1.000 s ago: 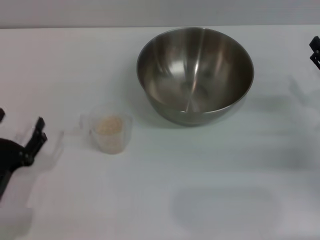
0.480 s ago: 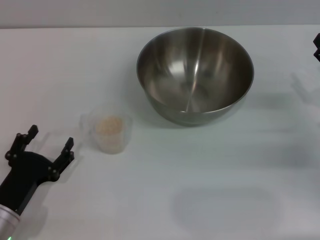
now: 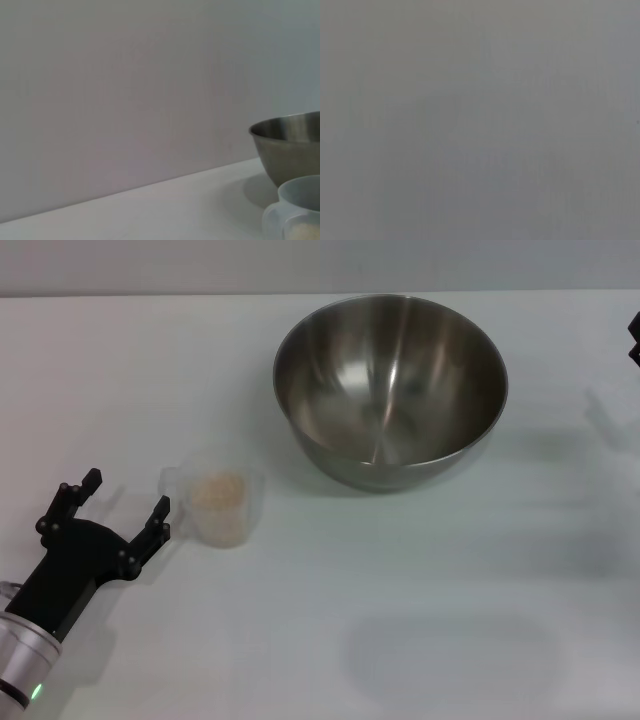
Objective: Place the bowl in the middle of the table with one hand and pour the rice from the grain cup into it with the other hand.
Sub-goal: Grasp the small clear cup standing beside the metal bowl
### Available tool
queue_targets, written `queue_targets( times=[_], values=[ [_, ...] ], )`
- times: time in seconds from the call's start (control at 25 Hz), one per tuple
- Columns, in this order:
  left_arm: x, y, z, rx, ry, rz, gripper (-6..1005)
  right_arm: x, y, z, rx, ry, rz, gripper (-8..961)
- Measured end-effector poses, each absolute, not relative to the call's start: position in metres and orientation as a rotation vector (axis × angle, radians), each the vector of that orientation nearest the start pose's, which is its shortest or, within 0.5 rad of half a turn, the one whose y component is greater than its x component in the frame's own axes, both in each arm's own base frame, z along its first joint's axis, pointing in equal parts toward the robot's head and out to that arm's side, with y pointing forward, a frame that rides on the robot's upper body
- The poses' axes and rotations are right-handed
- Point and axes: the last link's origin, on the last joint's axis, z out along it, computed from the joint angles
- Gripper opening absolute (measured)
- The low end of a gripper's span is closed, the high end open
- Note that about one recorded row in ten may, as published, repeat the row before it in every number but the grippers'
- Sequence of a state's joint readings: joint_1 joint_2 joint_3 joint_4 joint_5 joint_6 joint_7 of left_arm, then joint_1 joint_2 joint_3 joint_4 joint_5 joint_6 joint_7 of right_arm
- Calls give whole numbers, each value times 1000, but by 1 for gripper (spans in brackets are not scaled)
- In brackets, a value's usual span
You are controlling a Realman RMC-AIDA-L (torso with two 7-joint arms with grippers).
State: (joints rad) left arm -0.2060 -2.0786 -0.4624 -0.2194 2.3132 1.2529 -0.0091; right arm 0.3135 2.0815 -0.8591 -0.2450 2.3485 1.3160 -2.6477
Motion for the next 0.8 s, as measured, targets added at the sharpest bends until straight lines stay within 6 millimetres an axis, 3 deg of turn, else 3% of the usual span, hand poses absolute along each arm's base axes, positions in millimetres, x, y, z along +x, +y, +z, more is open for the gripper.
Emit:
queue_targets(
  times=[0.8],
  values=[
    [-332, 241, -74, -1933, -431, -608, 861, 347, 298, 29, -1661, 485, 843, 787]
  ],
)
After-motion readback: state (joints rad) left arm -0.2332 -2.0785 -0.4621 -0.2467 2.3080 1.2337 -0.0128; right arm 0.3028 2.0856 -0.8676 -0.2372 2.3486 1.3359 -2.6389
